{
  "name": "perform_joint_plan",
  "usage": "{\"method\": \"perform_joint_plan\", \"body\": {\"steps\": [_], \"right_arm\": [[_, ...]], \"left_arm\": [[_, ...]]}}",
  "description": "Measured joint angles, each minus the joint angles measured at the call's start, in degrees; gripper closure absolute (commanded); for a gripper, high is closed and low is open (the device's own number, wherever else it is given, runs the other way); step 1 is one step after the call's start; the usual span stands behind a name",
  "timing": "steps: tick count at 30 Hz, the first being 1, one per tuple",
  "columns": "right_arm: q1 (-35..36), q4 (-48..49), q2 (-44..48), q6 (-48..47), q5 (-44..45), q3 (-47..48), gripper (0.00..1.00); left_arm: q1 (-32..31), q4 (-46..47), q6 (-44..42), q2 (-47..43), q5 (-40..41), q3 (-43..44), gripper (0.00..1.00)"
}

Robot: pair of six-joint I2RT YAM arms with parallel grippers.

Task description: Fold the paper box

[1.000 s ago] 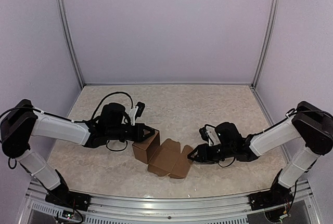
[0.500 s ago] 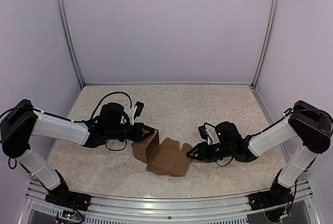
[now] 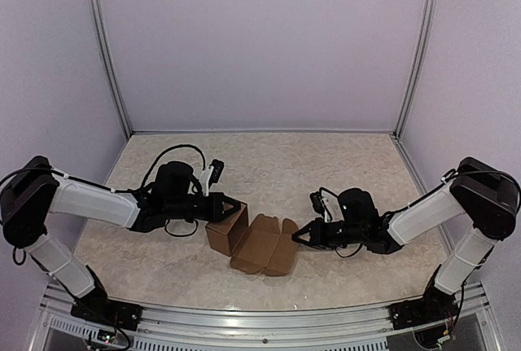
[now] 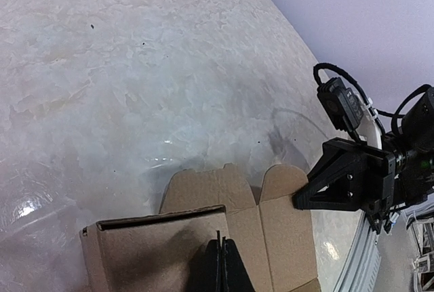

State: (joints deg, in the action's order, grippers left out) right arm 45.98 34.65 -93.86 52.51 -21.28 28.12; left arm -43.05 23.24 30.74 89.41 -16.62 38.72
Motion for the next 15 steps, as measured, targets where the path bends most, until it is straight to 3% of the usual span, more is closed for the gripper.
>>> {"method": "perform_joint_plan", "body": {"steps": [6, 10, 15], "right_arm": [[0.0, 0.4, -0.2, 0.3, -0.3, 0.2, 1.0], [0.0, -0.4, 0.2, -0.2, -0.3, 0.5, 1.0], [0.0, -4.1, 4.0, -1.8, -0.2, 2.4, 1.0]], "left_arm": [[0.0, -0.2, 0.3, -1.2, 0.1, -0.9, 1.0], [0.0, -2.0, 0.4, -3.3, 0.2, -1.1, 0.84], [0.0, -5.4, 0.2, -8.2, 1.4, -1.1, 0.77]]}}
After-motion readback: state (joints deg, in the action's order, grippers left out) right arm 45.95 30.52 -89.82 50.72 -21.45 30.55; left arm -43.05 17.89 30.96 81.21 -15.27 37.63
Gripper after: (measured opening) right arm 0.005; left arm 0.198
